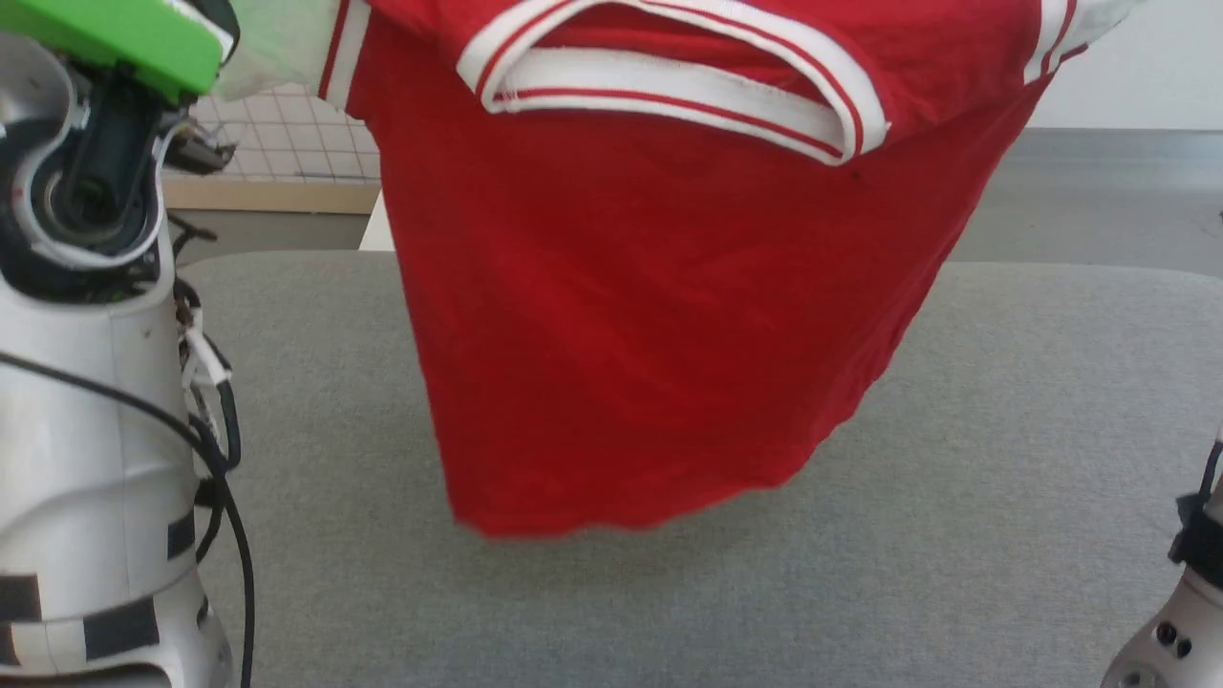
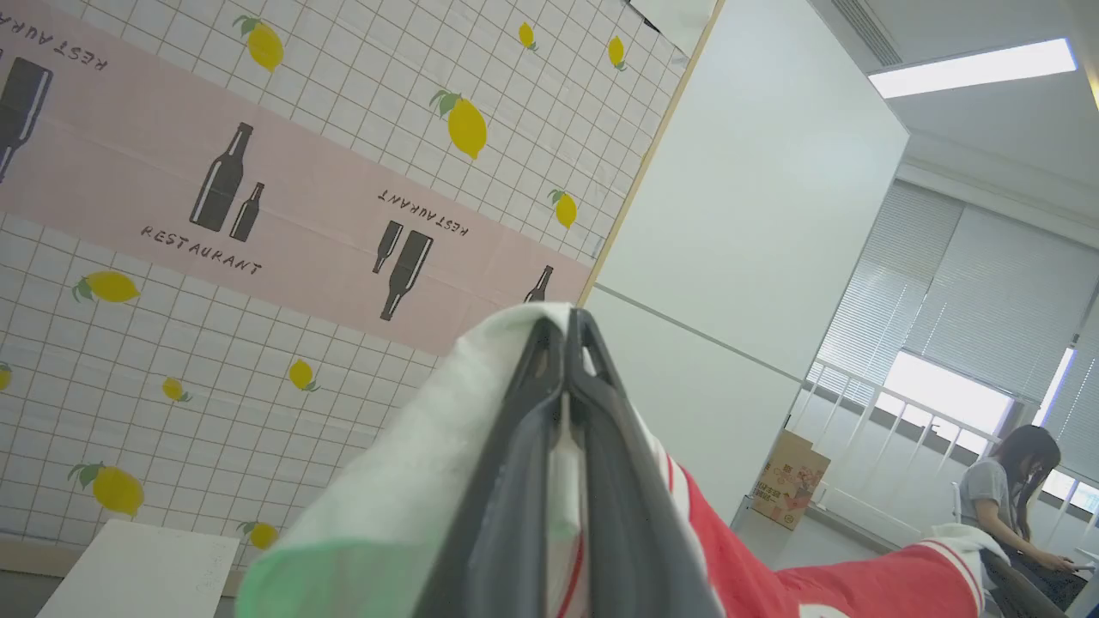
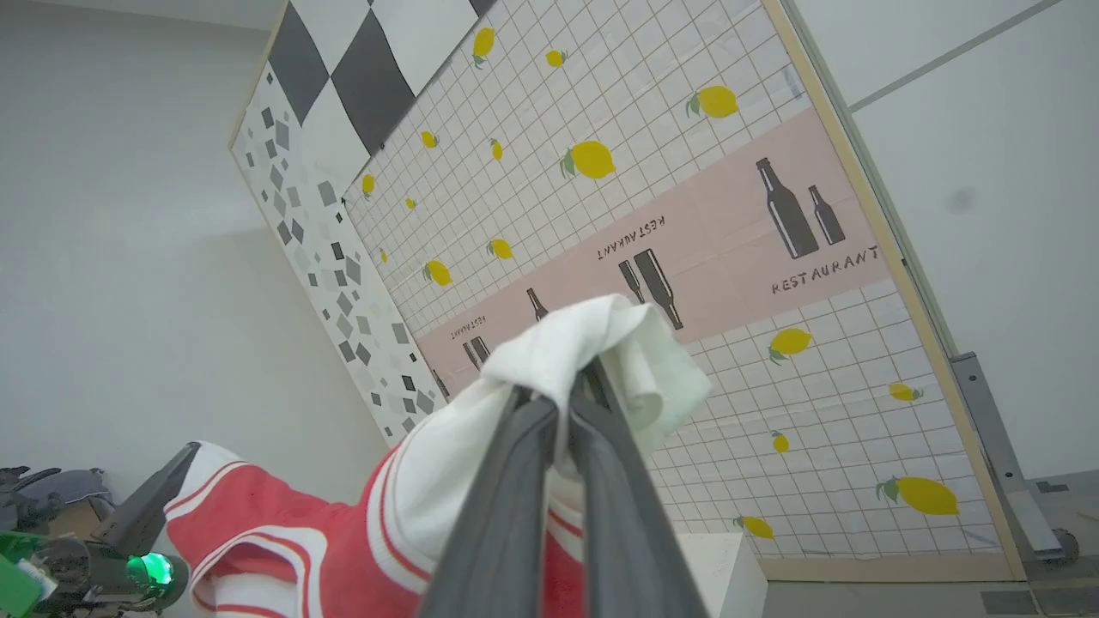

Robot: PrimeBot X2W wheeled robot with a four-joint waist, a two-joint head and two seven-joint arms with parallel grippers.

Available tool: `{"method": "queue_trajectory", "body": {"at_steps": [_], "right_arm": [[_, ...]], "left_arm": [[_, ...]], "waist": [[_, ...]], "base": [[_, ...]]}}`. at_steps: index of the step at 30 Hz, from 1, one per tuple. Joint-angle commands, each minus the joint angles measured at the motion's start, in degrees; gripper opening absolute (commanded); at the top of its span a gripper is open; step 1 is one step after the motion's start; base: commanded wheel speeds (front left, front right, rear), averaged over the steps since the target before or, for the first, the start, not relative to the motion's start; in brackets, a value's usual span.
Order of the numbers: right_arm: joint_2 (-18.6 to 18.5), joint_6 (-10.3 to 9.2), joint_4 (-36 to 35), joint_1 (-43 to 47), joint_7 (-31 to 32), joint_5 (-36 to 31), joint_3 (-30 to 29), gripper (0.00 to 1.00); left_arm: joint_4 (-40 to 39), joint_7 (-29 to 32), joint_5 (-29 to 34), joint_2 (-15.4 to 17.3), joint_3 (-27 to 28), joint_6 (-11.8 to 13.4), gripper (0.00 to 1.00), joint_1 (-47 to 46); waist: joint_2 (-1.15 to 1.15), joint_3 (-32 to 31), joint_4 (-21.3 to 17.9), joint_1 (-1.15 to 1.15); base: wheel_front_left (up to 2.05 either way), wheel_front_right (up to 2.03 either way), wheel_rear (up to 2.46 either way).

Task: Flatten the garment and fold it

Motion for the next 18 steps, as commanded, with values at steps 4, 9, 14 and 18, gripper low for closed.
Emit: {"method": "queue_trajectory", "body": {"at_steps": [4,9,14,18], "right_arm": [[0.0,-0.08,2.8,-3.4,1.8,-1.1,-0.7,0.00],[0.0,-0.08,8.7,-8.0,4.0,-3.3,-1.7,0.00],[0.0,-0.08,16.2,-16.0,4.8,-7.3,-1.9,0.00],[0.0,-0.08,22.8,-25.0,1.6,-13.5,-1.1,0.00]], "left_arm": [[4.0,0.0,1.0,0.0,-0.9,-0.2,0.00,-2.8],[9.0,1.1,1.0,0.5,-1.9,-1.1,0.00,-5.0],[13.7,1.6,3.2,3.0,-3.0,-2.0,0.00,-9.2],[18.4,1.5,6.7,5.4,-4.6,-2.2,0.00,-15.1]], "waist": [[0.00,-0.3,-0.7,0.00],[0.00,2.2,-1.4,0.00],[0.00,8.5,-2.4,0.00],[0.00,15.1,-3.7,0.00]], "base": [[0.00,0.00,0.00],[0.00,0.00,0.00],[0.00,0.00,0.00],[0.00,0.00,0.00]]}}
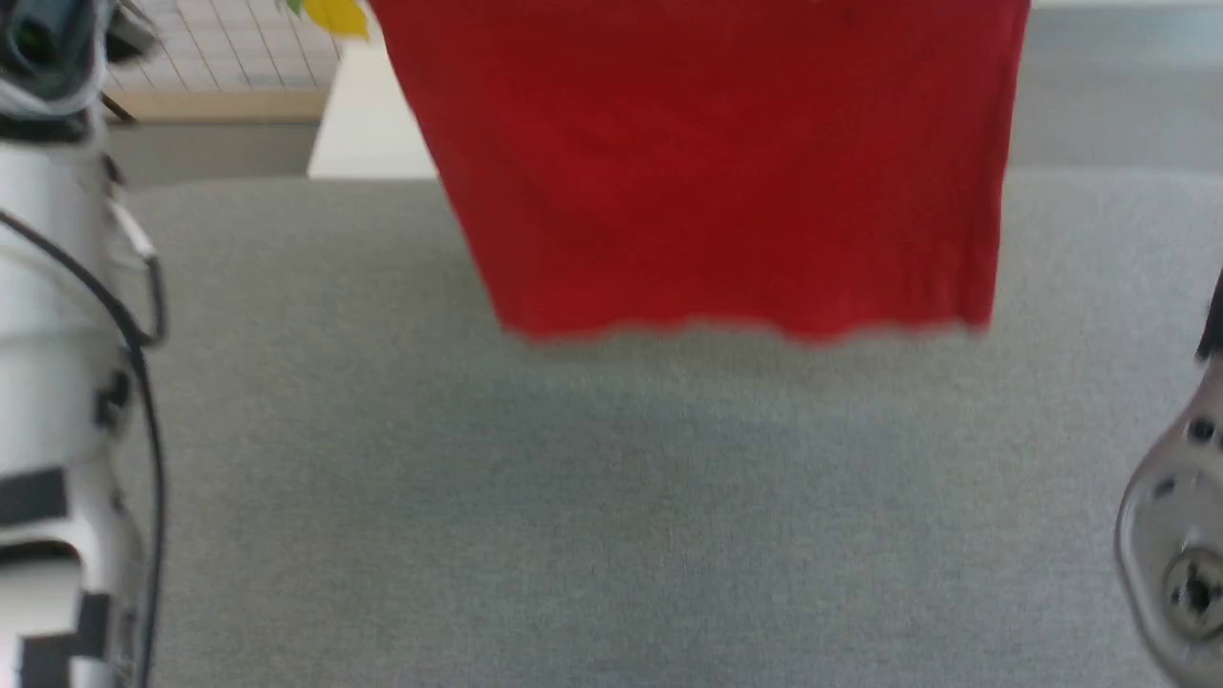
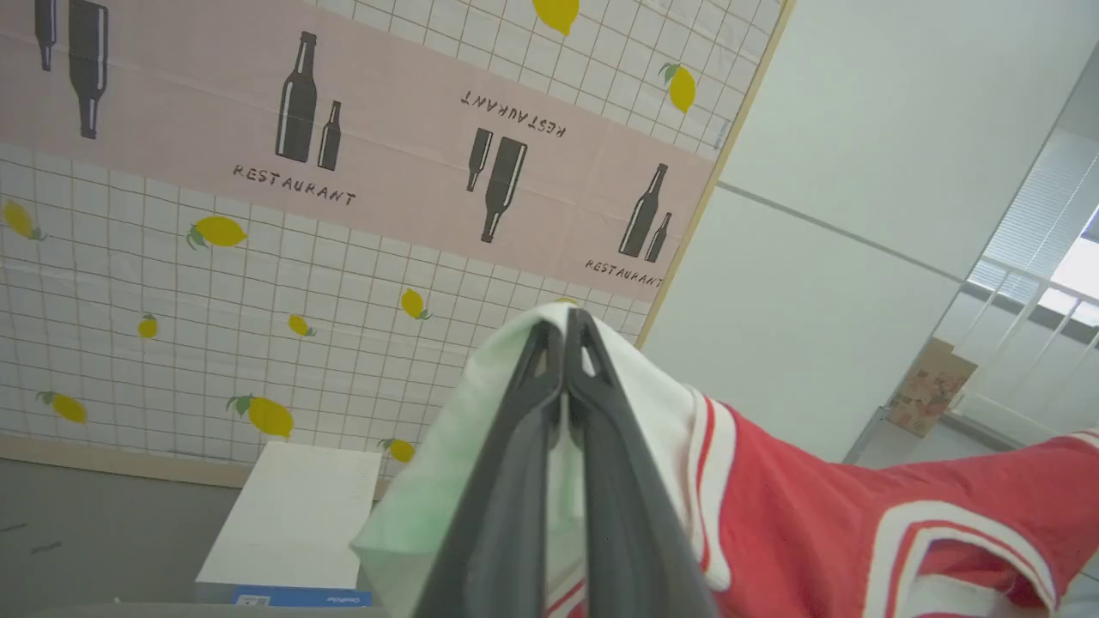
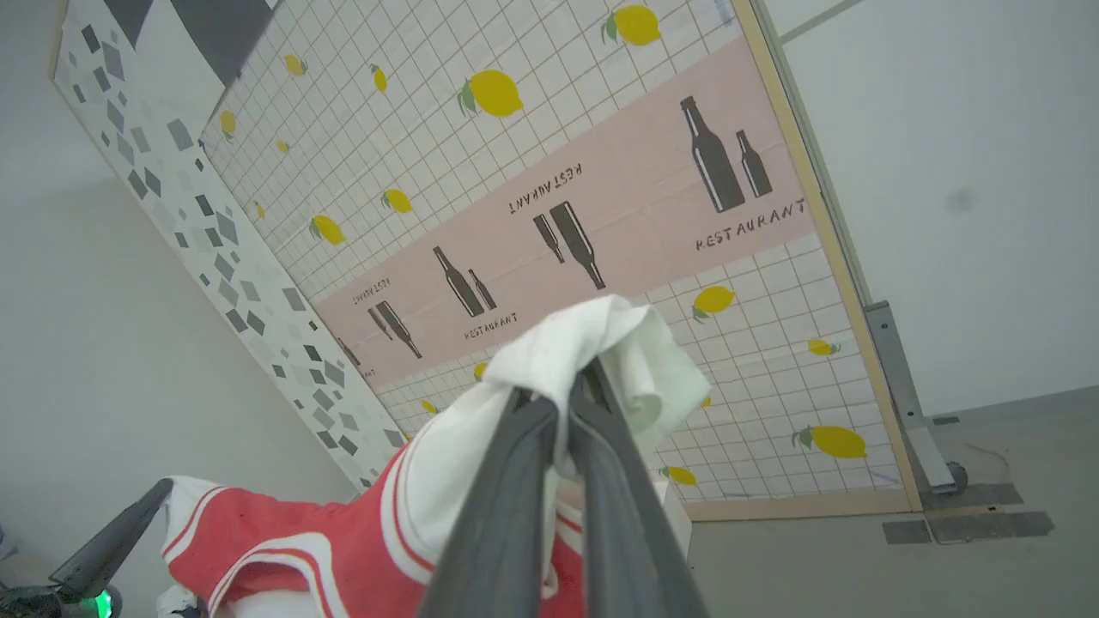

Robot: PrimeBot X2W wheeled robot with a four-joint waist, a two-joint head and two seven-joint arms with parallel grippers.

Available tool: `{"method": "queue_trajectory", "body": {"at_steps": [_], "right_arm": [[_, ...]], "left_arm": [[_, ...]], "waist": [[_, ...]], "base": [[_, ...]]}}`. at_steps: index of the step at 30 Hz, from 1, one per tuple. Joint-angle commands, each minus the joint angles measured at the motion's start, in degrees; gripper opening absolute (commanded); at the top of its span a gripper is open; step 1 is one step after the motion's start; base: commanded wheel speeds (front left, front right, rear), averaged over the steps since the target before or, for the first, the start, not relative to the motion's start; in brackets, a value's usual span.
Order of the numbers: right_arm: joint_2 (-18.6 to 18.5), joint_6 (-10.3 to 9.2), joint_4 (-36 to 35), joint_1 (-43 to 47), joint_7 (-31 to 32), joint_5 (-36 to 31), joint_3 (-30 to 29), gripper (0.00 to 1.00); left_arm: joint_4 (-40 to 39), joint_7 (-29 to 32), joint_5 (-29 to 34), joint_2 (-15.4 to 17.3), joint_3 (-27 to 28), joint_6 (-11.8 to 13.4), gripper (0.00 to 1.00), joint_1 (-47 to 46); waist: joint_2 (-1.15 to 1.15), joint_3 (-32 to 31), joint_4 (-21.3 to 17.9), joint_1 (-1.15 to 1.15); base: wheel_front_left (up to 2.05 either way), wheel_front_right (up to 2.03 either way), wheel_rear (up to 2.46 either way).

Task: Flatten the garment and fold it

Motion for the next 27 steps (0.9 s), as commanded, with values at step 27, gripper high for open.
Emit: {"method": "queue_trajectory", "body": {"at_steps": [27], "right_arm": [[-0.1,-0.06,45.2,-24.1,-30.6,-9.5,7.8,0.00]], "left_arm": [[20.5,-19.9,1.8,-0.7,2.3,-6.9,0.00,-11.8]], "waist": [[0.00,24.0,-1.0,0.00]], "base": [[0.00,0.00,0.00]]}}
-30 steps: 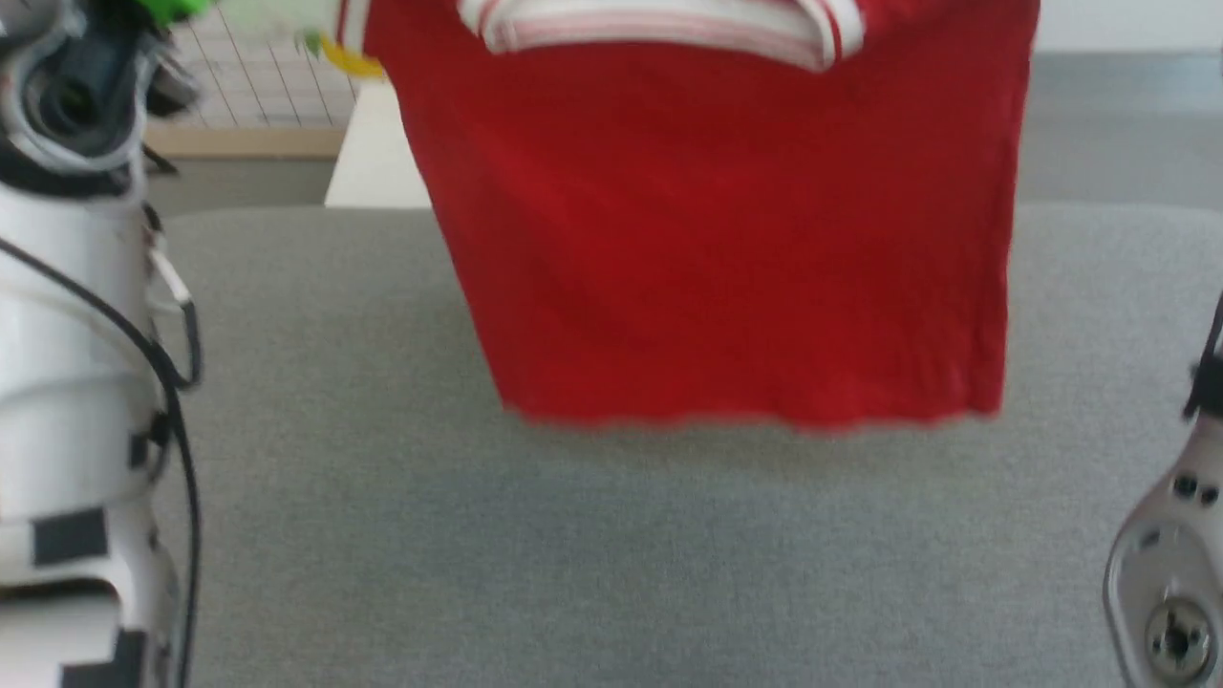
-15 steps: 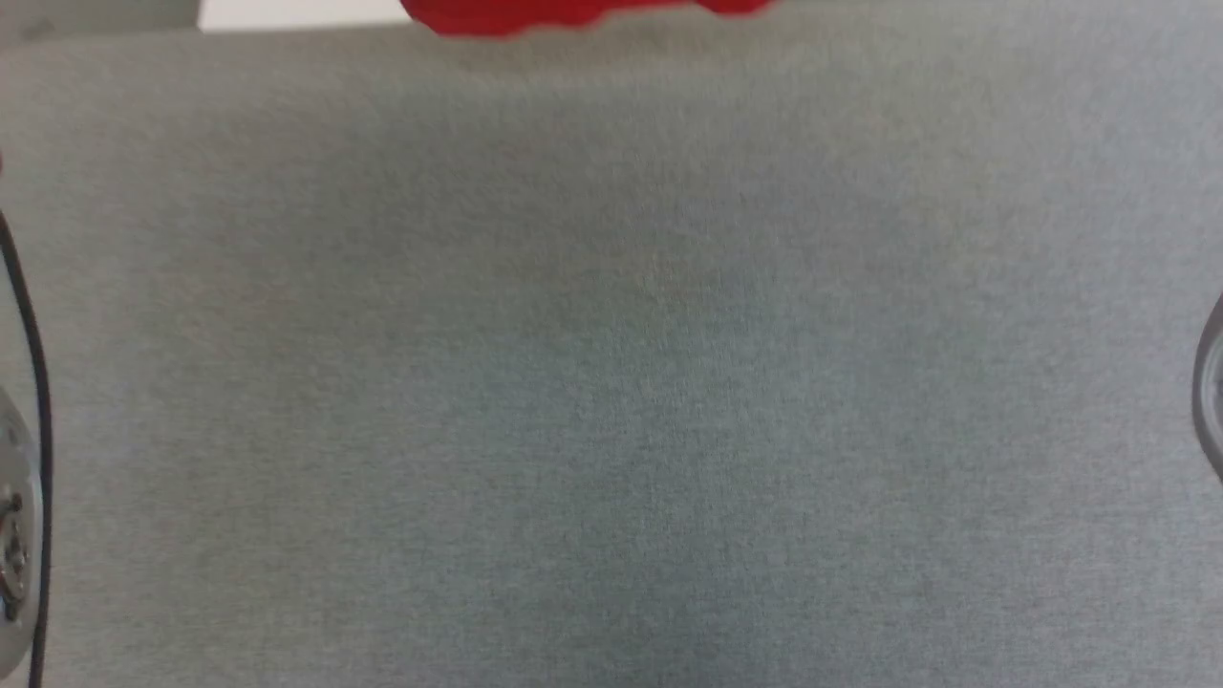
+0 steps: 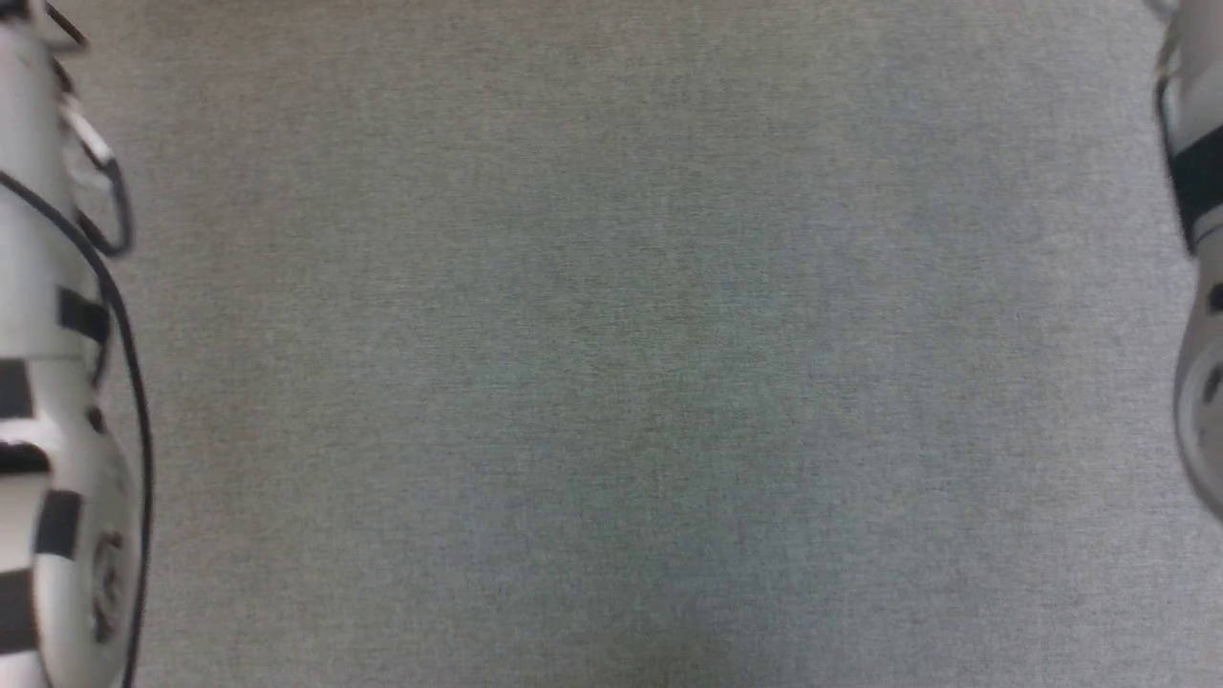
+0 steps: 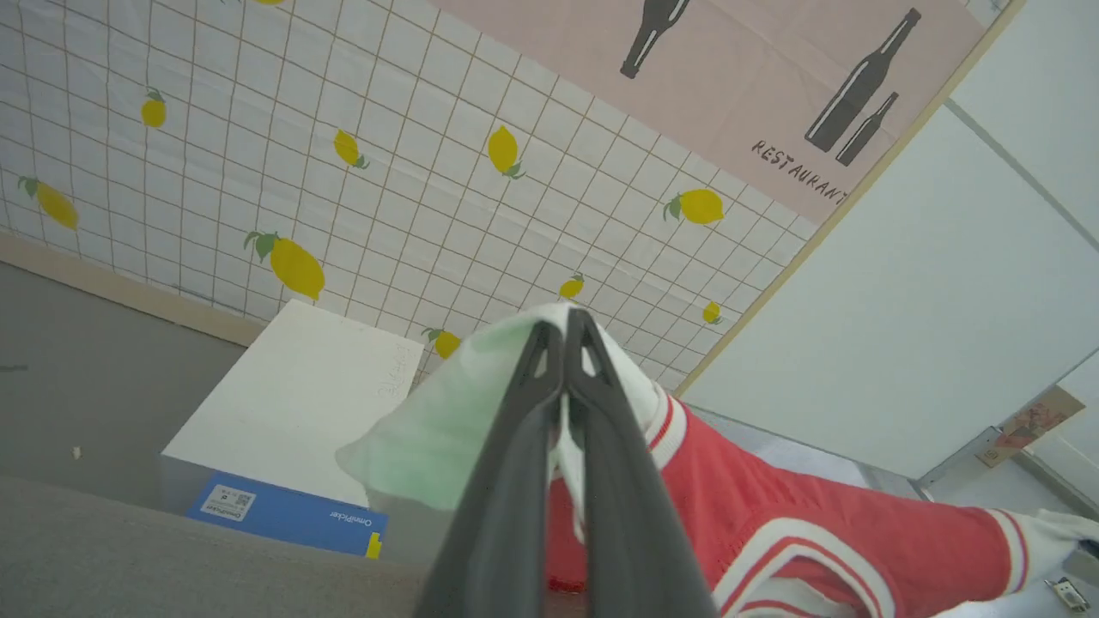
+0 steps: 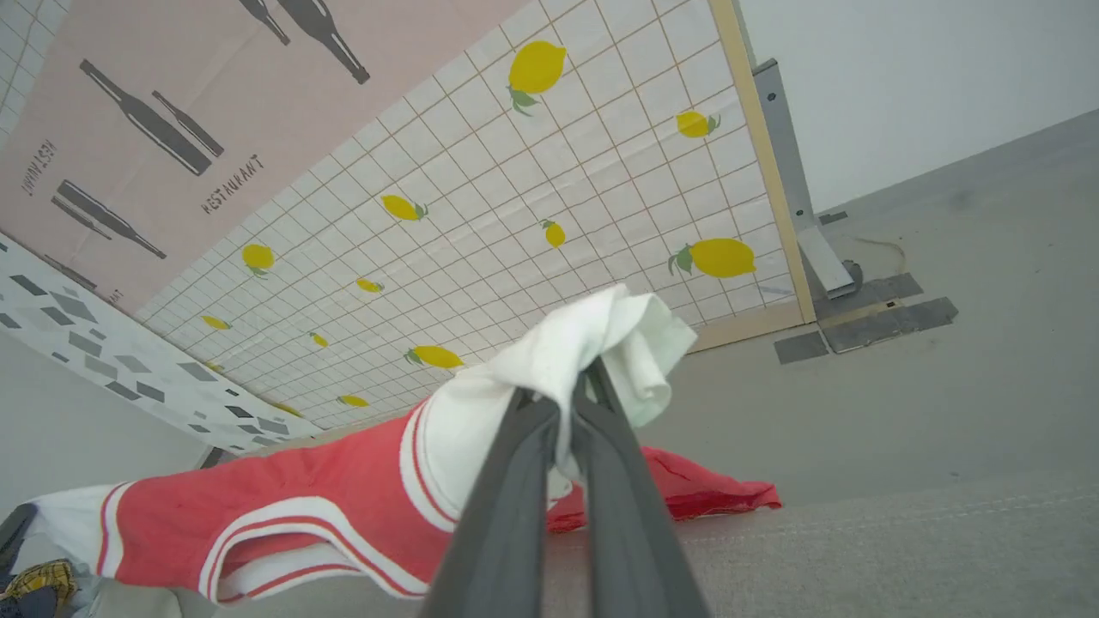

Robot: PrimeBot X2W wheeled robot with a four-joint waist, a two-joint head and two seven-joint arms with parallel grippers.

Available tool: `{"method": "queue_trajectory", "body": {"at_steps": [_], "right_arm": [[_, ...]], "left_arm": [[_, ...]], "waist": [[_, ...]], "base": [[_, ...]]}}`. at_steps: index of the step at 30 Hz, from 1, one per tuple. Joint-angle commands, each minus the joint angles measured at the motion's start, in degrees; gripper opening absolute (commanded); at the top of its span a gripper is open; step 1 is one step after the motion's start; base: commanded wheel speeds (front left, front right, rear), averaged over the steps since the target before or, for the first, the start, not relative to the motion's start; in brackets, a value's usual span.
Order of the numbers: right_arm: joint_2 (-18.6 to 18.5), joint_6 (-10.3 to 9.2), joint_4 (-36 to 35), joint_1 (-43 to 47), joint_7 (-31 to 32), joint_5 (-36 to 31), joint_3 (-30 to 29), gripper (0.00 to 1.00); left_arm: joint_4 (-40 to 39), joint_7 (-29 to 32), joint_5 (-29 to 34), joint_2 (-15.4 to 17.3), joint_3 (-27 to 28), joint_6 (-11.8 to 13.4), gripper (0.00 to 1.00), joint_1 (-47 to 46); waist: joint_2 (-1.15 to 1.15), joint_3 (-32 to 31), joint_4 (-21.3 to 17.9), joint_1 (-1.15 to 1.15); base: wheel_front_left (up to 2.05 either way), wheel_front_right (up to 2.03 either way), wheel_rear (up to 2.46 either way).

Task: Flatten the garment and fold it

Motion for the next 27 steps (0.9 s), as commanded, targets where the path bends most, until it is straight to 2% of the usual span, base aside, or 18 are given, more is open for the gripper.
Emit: {"method": "queue_trajectory", "body": {"at_steps": [1,7,14,17,21,24,27], "right_arm": [[0.0,-0.06,0.7,2.2,-0.5,1.8,1.1,0.00],[0.0,-0.06,-2.9,14.2,-0.8,11.5,6.0,0.00],[-1.2,-0.06,-16.5,38.1,-0.3,15.9,9.2,0.00],[-1.2,-0.06,-23.6,49.5,-0.3,18.8,7.2,0.00],[-1.0,-0.06,-32.7,63.2,1.5,19.4,5.2,0.00],[-0.7,-0.06,-39.3,71.7,3.7,18.8,3.6,0.00],[-0.4,-0.06,-46.4,79.0,7.3,18.0,1.8,0.00]], "left_arm": [[0.1,-0.3,-1.2,-0.2,0.0,-0.9,0.00,2.2],[-2.6,-1.5,-5.4,-2.0,-1.1,-2.6,0.00,14.5],[-11.6,-1.8,-12.7,-4.9,-0.3,-2.8,0.00,36.6],[-15.9,-2.1,-15.5,-6.7,1.4,-1.3,0.00,48.0],[-21.7,-1.4,-18.5,-9.5,2.4,1.2,0.00,60.5],[-25.3,-0.3,-18.9,-10.2,2.2,3.2,0.00,67.9],[-29.3,1.1,-18.0,-9.5,1.7,6.0,0.00,73.9]], "waist": [[0.00,-2.3,1.5,-0.02],[0.00,-9.1,3.3,-0.02],[0.00,-18.3,4.3,-0.02],[0.00,-21.5,4.3,-0.02],[0.00,-24.5,4.8,-0.02],[0.00,-26.3,4.8,-0.02],[0.00,-27.5,4.7,-0.02]], "base": [[0.00,0.00,0.00],[0.00,0.00,0.00],[0.00,0.00,0.00],[0.00,0.00,0.00],[0.00,0.00,0.00],[0.00,0.00,0.00],[0.00,0.00,0.00]]}}
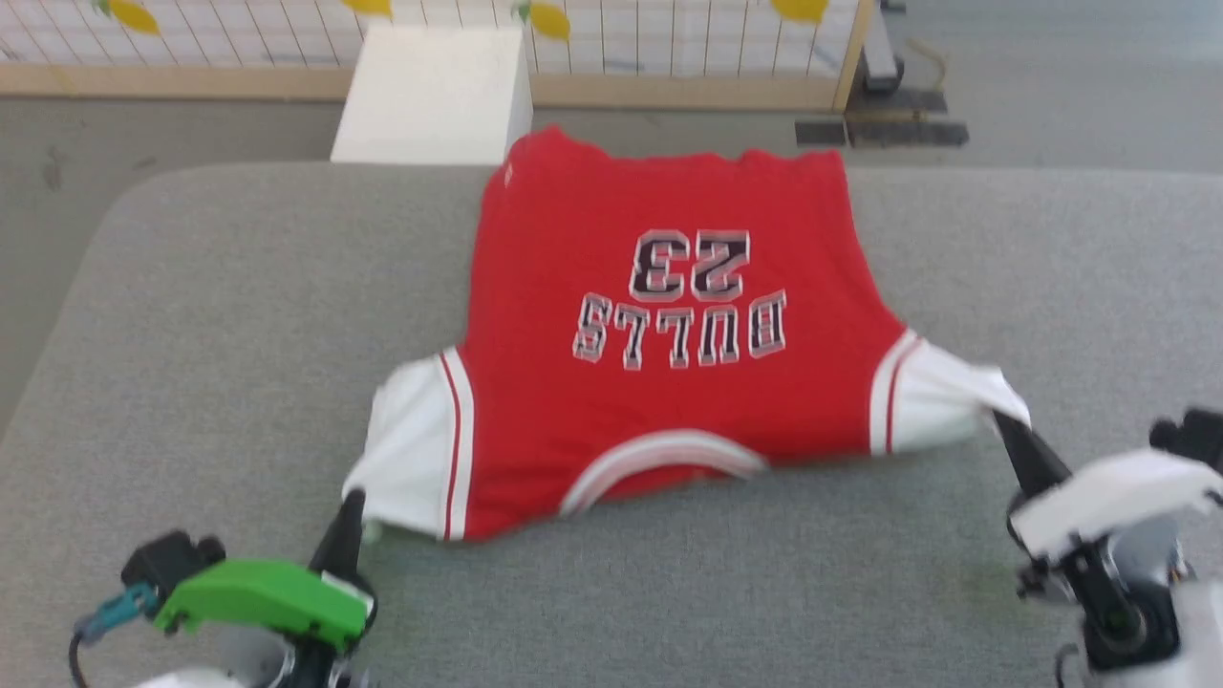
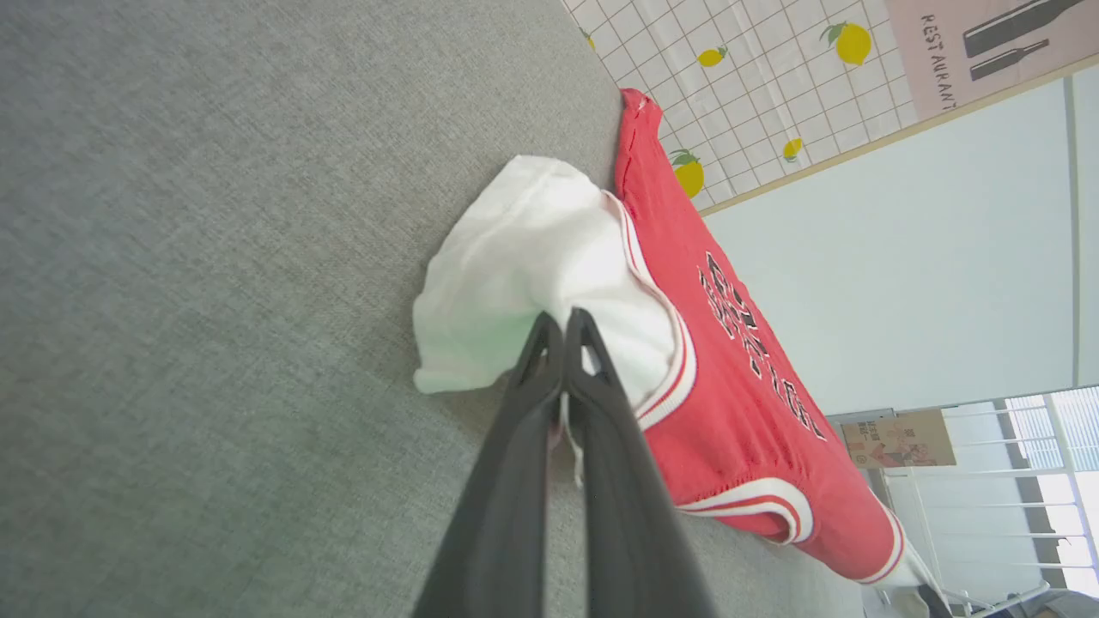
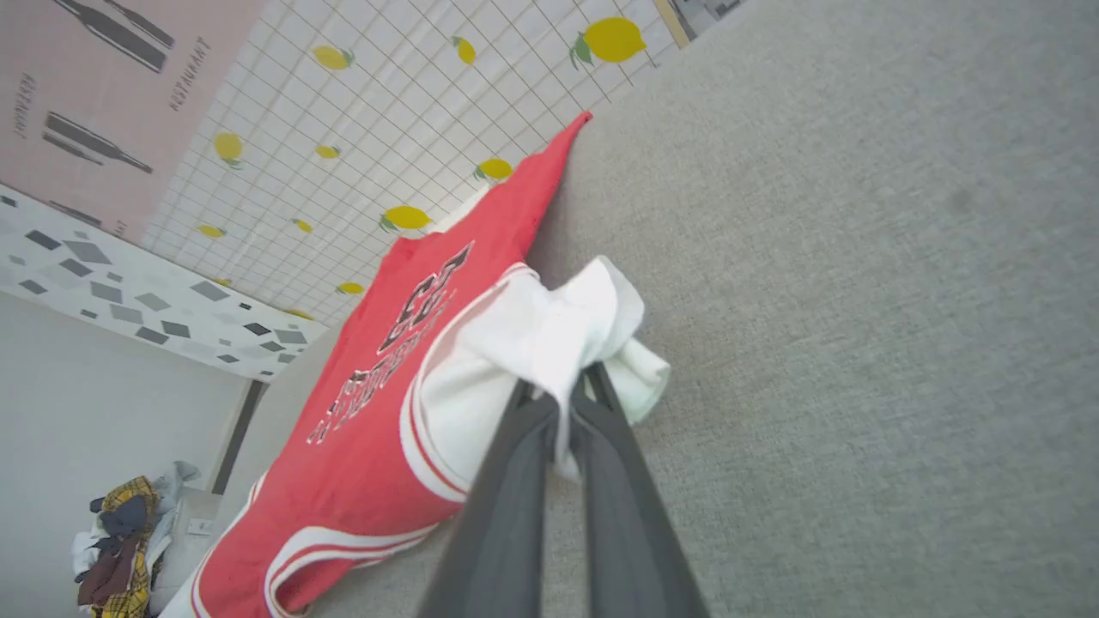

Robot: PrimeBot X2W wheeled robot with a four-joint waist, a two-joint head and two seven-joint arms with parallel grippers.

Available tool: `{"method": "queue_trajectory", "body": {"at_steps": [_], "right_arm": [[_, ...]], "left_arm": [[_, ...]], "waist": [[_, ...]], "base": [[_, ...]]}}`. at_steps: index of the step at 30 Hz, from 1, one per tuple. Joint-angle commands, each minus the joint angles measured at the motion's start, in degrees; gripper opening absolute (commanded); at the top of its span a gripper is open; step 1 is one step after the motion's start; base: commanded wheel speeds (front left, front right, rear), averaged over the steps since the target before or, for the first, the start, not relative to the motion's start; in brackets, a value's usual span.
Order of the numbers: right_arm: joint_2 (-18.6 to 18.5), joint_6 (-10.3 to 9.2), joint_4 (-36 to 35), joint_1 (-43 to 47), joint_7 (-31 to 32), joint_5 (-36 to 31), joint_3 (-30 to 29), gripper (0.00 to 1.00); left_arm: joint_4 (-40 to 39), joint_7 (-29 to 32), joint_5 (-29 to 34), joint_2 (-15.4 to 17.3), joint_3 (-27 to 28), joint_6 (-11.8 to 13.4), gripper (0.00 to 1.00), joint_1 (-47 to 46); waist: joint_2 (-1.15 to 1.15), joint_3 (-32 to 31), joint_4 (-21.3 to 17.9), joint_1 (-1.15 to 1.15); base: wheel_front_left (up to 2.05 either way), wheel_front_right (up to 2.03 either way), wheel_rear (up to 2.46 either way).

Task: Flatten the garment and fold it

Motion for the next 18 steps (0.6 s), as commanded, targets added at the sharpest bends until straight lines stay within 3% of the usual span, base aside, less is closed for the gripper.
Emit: {"method": "queue_trajectory", "body": {"at_steps": [1,4,11,13,18], "right_arm": [[0.0,-0.06,-2.6,2.2,1.2,-1.2,-0.5,0.00],[0.2,-0.06,-9.8,8.2,6.0,-4.3,-1.5,0.00],[-0.6,-0.06,-24.8,17.4,20.5,-20.6,-0.1,0.00],[-2.2,-0.06,-27.4,18.1,25.3,-25.9,1.8,0.00],[-3.1,-0.06,-28.1,17.2,36.1,-32.4,7.8,0.00]], "left_arm": [[-1.5,0.6,1.0,1.0,-0.1,1.1,0.00,1.9],[-5.1,3.2,4.7,4.0,-1.8,4.8,0.00,6.5],[-11.0,12.2,16.7,12.5,-9.6,12.7,0.00,11.7],[-11.2,14.3,20.1,14.3,-12.5,13.6,0.00,11.1],[-10.2,16.6,22.6,14.1,-16.4,13.4,0.00,8.5]], "waist": [[0.00,-3.3,0.6,0.01],[0.00,-4.1,0.7,0.01],[0.00,-5.1,0.9,0.01],[0.00,-4.9,1.1,0.01],[0.00,-4.0,1.3,0.01]], "base": [[0.00,0.00,0.00],[0.00,0.00,0.00],[0.00,0.00,0.00],[0.00,0.00,0.00],[0.00,0.00,0.00]]}}
